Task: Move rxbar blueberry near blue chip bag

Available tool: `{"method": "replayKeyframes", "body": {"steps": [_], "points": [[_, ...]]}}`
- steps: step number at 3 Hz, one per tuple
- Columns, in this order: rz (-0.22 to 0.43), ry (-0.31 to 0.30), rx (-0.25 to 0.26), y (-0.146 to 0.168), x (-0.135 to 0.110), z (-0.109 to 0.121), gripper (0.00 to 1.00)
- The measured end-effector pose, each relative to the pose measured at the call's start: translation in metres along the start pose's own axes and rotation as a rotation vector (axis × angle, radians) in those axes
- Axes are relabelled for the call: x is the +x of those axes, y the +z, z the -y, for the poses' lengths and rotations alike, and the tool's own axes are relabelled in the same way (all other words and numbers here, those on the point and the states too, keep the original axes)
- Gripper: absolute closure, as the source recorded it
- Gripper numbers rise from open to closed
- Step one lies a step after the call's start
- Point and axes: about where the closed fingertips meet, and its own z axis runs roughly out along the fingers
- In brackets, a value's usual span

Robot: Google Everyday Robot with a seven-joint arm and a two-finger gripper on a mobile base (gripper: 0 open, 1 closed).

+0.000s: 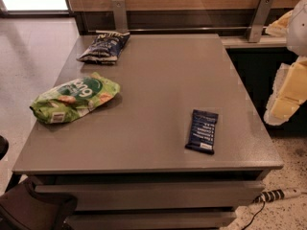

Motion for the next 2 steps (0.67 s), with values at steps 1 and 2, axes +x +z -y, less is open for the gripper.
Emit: {"method": "replayKeyframes", "body": {"steps": [1, 2], "points": [[0.000, 0.000, 0.000, 0.000, 0.000, 0.000, 0.00], [0.004, 0.014, -0.037, 0.025, -0.002, 0.002, 0.00]]}}
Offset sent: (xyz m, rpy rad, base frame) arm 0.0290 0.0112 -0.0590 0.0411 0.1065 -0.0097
